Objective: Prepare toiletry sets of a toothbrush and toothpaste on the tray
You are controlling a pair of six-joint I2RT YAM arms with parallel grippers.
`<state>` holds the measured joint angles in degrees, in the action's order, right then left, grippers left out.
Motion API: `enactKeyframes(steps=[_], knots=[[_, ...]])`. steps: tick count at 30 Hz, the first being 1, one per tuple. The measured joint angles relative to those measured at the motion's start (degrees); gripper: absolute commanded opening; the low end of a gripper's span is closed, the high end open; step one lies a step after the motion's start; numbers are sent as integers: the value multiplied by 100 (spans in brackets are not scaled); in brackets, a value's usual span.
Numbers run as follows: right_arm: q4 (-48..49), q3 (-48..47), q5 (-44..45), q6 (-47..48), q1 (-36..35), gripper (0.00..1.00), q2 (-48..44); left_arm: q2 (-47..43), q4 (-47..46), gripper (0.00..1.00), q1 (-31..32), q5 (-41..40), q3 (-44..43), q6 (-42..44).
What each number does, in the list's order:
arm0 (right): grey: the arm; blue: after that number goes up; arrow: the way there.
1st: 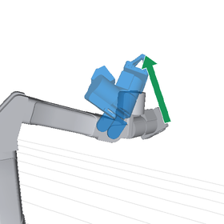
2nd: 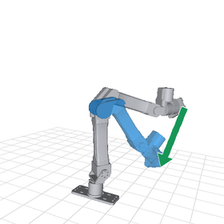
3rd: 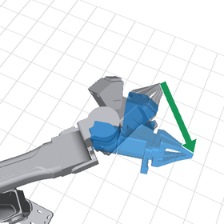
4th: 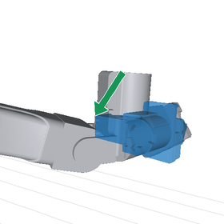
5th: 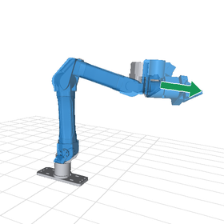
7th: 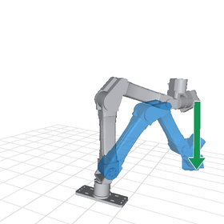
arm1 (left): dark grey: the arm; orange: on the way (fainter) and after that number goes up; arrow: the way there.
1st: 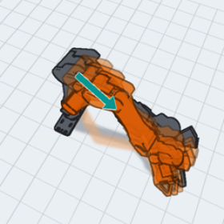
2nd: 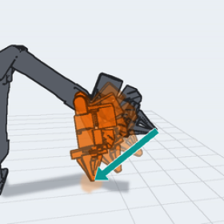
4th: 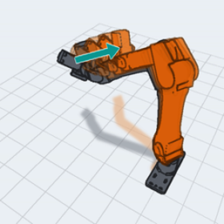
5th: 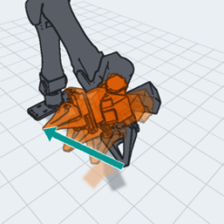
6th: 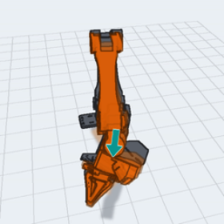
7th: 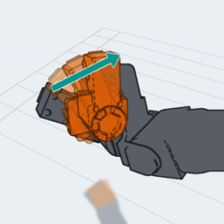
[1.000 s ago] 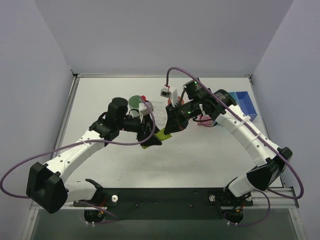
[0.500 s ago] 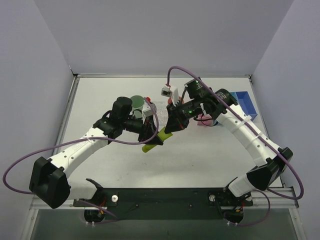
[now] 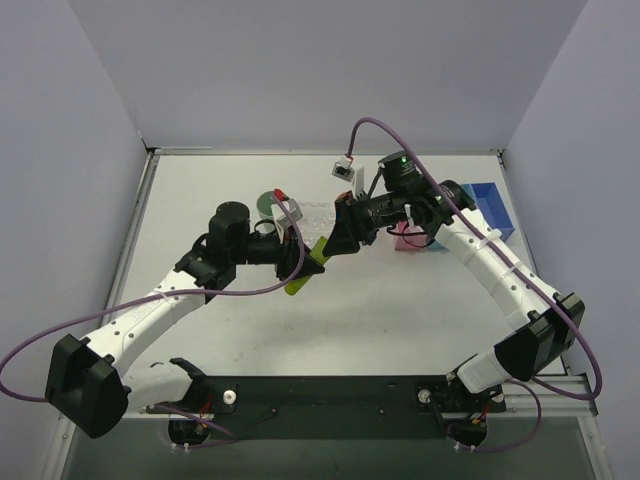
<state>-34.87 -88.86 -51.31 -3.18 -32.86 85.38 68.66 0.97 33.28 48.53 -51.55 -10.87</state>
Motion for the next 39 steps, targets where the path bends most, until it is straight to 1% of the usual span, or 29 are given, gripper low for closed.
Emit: enactKeyframes(steps=[2, 6, 14, 15, 16, 17, 18, 20, 21, 22, 24, 25, 30, 36, 39], knots=[[304, 225, -39, -186, 50, 44, -26, -138, -260, 20, -4, -142, 138, -131], [942, 616, -214, -643, 227, 38, -114, -319, -634, 20, -7, -361, 308, -374], [2024, 997, -487, -1300, 269, 24, -278, -326, -962, 20, -48, -540, 334, -605], [2118, 1021, -538, -1360, 278, 20, -278, -326, -984, 20, -50, -560, 337, -629], [2168, 1034, -566, -1386, 280, 10, -278, -328, -1021, 21, -50, -590, 348, -654], [2221, 1049, -599, -1425, 282, 5, -278, -332, -1047, 21, -50, -608, 363, -664], [2264, 1060, -623, -1443, 280, 0, -278, -339, -1069, 23, -52, -627, 380, -678], [2330, 1084, -673, -1453, 282, 0, -278, -354, -1102, 30, -63, -621, 396, -721], [2361, 1088, -699, -1453, 282, 0, -278, -363, -1106, 46, -68, -610, 396, -748], [2387, 1093, -710, -1453, 282, 0, -278, -369, -1108, 58, -74, -608, 396, -765], [2448, 1097, -675, -1480, 282, 0, -280, -380, -1117, 74, -76, -619, 396, -761], [2468, 1097, -629, -1482, 280, 0, -280, -389, -1104, 87, -74, -625, 396, -743], [2441, 1097, -81, -1342, 284, 0, -358, -549, -732, 90, -127, -1010, 363, -498], [2109, 973, 1432, -881, 282, 0, -634, -977, 96, 91, -505, -1884, 164, 44], [2022, 778, 2367, -693, 203, 0, -629, -1178, 466, 92, -951, -2446, 116, 247]])
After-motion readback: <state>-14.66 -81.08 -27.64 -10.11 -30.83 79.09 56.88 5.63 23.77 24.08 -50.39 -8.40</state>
